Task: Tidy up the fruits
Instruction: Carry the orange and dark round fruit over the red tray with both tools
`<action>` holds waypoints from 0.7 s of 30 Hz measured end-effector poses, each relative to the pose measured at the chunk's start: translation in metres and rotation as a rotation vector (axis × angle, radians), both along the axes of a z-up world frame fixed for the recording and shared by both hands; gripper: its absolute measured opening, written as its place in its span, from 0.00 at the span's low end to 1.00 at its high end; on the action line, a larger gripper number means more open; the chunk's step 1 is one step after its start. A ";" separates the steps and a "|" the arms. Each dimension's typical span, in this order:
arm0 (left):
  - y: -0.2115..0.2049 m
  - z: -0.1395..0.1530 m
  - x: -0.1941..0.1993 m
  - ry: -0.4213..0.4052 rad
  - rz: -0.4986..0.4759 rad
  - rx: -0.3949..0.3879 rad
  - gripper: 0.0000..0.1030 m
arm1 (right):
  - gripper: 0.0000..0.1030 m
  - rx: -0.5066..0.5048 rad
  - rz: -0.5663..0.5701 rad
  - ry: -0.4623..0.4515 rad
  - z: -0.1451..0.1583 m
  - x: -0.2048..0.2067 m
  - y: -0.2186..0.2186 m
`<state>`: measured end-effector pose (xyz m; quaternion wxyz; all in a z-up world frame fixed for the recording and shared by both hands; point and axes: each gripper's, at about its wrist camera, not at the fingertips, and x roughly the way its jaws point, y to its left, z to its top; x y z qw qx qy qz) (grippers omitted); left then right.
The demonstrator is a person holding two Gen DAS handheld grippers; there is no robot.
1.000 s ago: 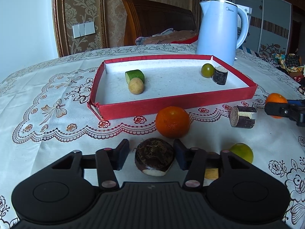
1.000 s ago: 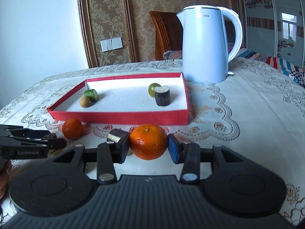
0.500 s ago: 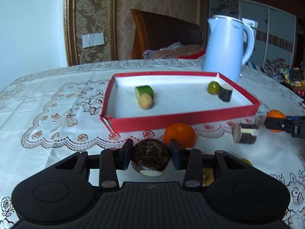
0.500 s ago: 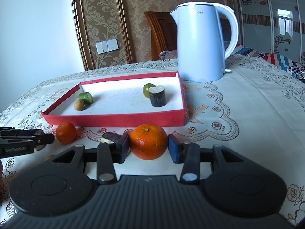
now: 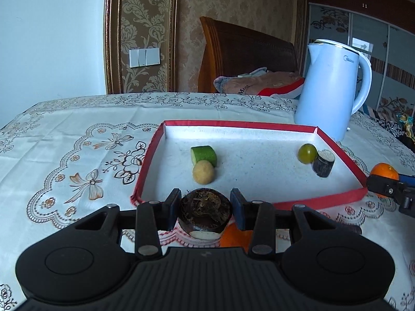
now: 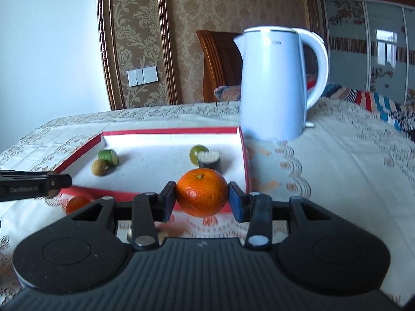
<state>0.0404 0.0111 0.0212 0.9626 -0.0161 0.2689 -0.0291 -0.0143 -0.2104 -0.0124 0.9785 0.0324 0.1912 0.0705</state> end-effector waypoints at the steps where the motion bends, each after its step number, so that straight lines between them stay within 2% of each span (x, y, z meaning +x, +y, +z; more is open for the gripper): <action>1: -0.003 0.001 0.004 0.000 0.001 0.002 0.39 | 0.40 -0.008 -0.003 -0.006 0.001 0.005 0.002; 4: -0.012 0.001 0.014 -0.003 0.012 0.020 0.39 | 0.40 -0.016 -0.012 -0.005 0.001 0.021 0.007; 10: -0.022 -0.006 0.032 0.019 0.022 0.029 0.39 | 0.40 -0.012 -0.026 0.055 -0.012 0.051 0.013; 21: -0.035 -0.014 0.050 0.028 0.028 0.073 0.39 | 0.40 -0.043 -0.029 0.100 -0.019 0.080 0.028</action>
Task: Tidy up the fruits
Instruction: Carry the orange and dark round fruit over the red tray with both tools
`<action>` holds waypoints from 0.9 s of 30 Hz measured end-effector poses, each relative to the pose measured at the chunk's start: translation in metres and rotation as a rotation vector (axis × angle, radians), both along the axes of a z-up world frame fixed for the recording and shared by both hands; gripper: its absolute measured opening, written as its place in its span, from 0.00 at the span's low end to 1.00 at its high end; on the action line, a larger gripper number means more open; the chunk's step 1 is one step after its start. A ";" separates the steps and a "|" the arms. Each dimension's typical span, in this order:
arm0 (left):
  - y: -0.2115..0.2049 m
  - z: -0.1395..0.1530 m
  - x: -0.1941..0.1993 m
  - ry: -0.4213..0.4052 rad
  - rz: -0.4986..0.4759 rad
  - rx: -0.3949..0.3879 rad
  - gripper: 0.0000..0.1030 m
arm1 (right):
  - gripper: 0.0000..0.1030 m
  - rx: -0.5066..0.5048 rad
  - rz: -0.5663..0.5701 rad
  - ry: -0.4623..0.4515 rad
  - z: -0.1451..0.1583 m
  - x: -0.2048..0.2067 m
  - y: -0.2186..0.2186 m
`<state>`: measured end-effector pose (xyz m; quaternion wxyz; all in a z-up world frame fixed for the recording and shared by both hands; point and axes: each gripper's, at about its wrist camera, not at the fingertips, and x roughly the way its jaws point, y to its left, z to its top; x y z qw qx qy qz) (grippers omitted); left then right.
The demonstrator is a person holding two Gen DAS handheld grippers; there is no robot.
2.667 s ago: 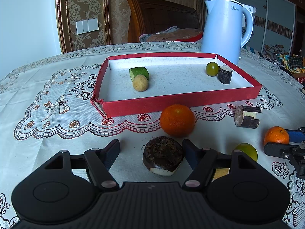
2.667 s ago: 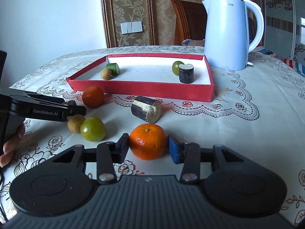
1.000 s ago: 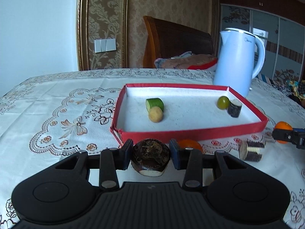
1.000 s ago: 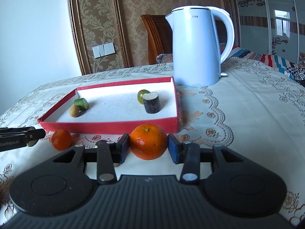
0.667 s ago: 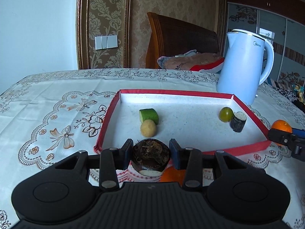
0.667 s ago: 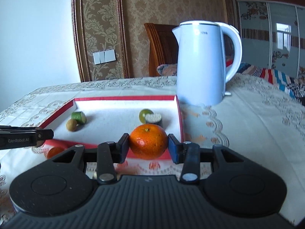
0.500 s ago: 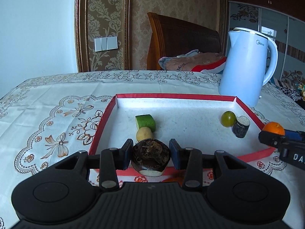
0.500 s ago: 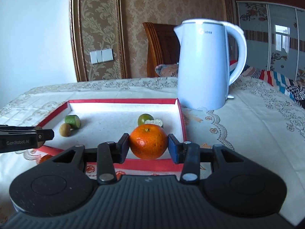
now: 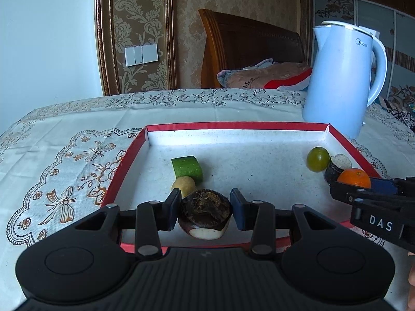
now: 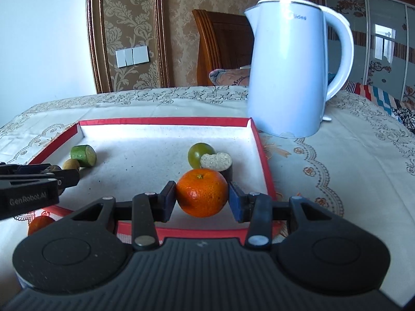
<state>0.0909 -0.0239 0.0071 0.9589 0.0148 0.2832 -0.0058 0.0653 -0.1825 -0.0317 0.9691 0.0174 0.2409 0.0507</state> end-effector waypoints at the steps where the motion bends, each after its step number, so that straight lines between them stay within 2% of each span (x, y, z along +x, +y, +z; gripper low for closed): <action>1: -0.001 -0.001 0.002 0.002 0.000 0.007 0.39 | 0.40 -0.001 -0.002 0.009 -0.001 0.003 0.001; 12: -0.005 -0.013 0.016 0.000 0.046 0.069 0.40 | 0.40 -0.021 -0.020 0.048 -0.009 0.027 0.005; 18: 0.005 -0.017 0.031 0.043 0.069 0.021 0.39 | 0.40 -0.033 -0.043 0.029 -0.008 0.041 0.007; 27: 0.004 -0.018 0.034 0.034 0.066 0.024 0.39 | 0.40 -0.044 -0.043 0.014 -0.009 0.044 0.008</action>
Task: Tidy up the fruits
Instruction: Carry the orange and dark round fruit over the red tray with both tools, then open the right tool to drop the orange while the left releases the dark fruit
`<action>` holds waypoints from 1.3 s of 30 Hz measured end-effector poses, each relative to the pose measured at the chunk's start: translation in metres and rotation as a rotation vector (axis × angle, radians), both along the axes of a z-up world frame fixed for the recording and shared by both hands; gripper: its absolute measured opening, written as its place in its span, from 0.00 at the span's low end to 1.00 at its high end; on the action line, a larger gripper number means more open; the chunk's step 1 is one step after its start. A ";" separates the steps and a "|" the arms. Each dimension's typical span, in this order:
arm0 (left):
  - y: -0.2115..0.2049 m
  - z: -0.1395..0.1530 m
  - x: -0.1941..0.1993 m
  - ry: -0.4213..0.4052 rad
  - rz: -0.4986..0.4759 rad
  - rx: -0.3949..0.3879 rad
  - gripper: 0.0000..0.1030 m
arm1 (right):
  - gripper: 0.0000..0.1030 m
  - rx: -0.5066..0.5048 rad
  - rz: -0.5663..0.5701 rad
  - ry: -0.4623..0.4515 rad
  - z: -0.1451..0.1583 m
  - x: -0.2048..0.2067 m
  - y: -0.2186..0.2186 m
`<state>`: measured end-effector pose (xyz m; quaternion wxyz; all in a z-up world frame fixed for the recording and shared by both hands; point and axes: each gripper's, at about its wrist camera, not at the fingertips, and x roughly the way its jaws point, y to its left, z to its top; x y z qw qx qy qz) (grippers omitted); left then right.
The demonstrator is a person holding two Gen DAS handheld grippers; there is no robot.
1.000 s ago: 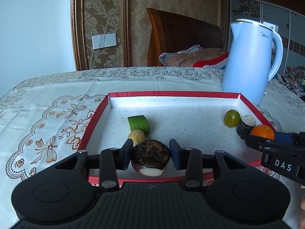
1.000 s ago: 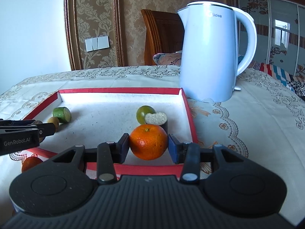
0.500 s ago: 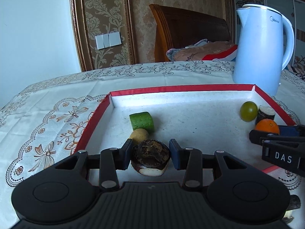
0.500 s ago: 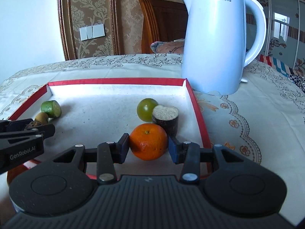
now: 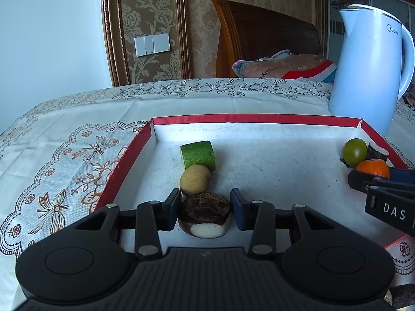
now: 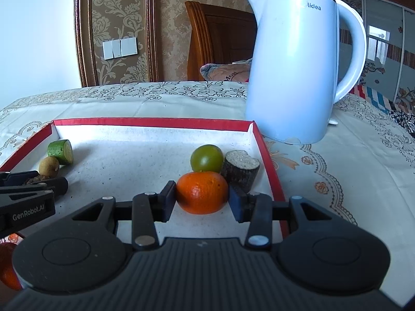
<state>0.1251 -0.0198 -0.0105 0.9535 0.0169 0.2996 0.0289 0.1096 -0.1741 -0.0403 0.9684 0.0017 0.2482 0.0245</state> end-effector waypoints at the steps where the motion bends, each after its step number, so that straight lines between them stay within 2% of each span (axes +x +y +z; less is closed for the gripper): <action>1: 0.001 0.000 0.002 0.001 0.000 -0.004 0.39 | 0.40 0.003 0.000 0.000 0.000 0.000 -0.001; 10: 0.001 0.000 0.000 0.002 0.002 -0.018 0.40 | 0.40 0.019 -0.009 0.012 -0.002 0.001 -0.003; 16: 0.003 0.000 0.000 0.001 0.012 -0.023 0.45 | 0.41 0.017 -0.013 0.008 -0.002 0.001 -0.003; 18: 0.003 0.000 -0.001 0.001 0.012 -0.025 0.46 | 0.46 0.016 -0.018 0.005 -0.001 0.000 -0.004; 20: 0.004 0.000 -0.002 0.000 0.010 -0.026 0.46 | 0.47 0.018 -0.021 0.000 -0.001 -0.001 -0.004; 23: 0.003 0.000 -0.003 -0.002 0.006 -0.021 0.46 | 0.54 0.025 -0.024 0.006 -0.001 -0.001 -0.005; 25: 0.003 0.000 -0.003 -0.002 0.003 -0.022 0.47 | 0.54 0.028 -0.029 0.000 -0.001 -0.002 -0.006; 27: 0.003 0.000 -0.004 -0.003 0.002 -0.022 0.51 | 0.61 0.032 -0.030 -0.003 0.000 -0.003 -0.006; 31: 0.005 0.000 -0.005 -0.001 -0.007 -0.025 0.51 | 0.69 0.031 -0.037 -0.010 0.000 -0.005 -0.007; 37: 0.005 0.001 -0.009 -0.015 -0.010 -0.018 0.62 | 0.79 0.040 -0.026 -0.012 0.000 -0.008 -0.006; 39: 0.005 0.002 -0.011 -0.022 -0.012 -0.017 0.63 | 0.86 0.041 -0.016 -0.016 0.000 -0.010 -0.006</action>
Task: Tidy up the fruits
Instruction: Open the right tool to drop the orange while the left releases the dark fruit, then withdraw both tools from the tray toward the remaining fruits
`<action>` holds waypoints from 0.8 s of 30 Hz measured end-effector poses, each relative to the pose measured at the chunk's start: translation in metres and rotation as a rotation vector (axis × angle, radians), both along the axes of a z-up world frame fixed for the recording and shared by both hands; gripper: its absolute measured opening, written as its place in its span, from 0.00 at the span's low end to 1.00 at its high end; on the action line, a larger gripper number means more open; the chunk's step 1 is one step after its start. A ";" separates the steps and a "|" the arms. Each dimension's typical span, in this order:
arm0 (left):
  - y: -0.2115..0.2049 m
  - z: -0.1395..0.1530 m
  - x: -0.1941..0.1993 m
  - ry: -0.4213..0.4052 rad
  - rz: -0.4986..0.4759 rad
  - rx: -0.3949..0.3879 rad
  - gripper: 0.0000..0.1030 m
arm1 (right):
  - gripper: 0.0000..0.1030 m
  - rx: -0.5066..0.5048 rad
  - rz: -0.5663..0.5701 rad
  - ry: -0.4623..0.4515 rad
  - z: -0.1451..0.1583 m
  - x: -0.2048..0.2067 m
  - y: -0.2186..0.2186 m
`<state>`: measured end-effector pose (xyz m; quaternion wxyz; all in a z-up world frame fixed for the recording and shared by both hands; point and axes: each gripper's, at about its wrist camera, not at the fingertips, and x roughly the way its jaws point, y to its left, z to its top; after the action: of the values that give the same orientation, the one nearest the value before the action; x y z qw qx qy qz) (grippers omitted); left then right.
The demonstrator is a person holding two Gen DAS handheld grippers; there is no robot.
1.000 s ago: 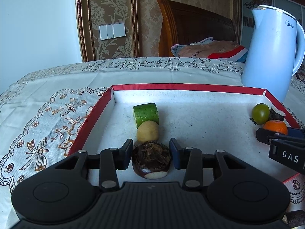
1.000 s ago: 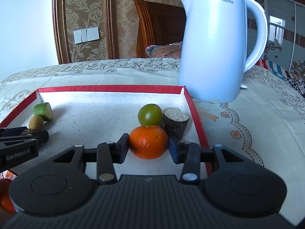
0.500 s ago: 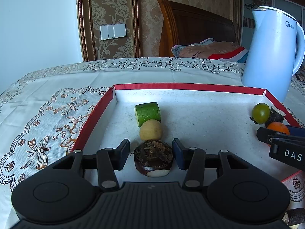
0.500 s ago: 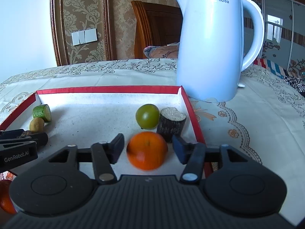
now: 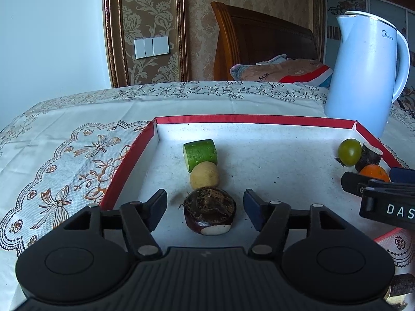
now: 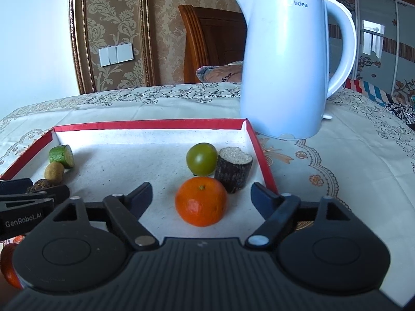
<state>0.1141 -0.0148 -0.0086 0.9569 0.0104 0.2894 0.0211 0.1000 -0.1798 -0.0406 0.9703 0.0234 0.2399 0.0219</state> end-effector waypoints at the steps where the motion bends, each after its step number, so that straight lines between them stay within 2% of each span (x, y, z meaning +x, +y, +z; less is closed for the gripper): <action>1: 0.000 0.000 -0.001 -0.003 -0.001 0.001 0.63 | 0.88 -0.002 -0.003 -0.008 0.001 -0.002 0.000; 3: 0.000 0.001 -0.003 -0.007 -0.006 0.006 0.63 | 0.94 -0.002 -0.016 -0.024 0.002 -0.004 -0.001; 13: 0.006 0.004 -0.018 -0.042 -0.006 0.023 0.63 | 0.96 0.053 0.013 -0.046 0.002 -0.014 -0.009; 24: 0.026 0.011 -0.044 -0.064 0.006 -0.047 0.64 | 0.97 0.080 0.024 -0.079 0.005 -0.030 -0.014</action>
<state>0.0704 0.0109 0.0025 0.9656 -0.0136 0.2590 0.0173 0.0697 -0.1938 -0.0354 0.9769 0.0583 0.2008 0.0438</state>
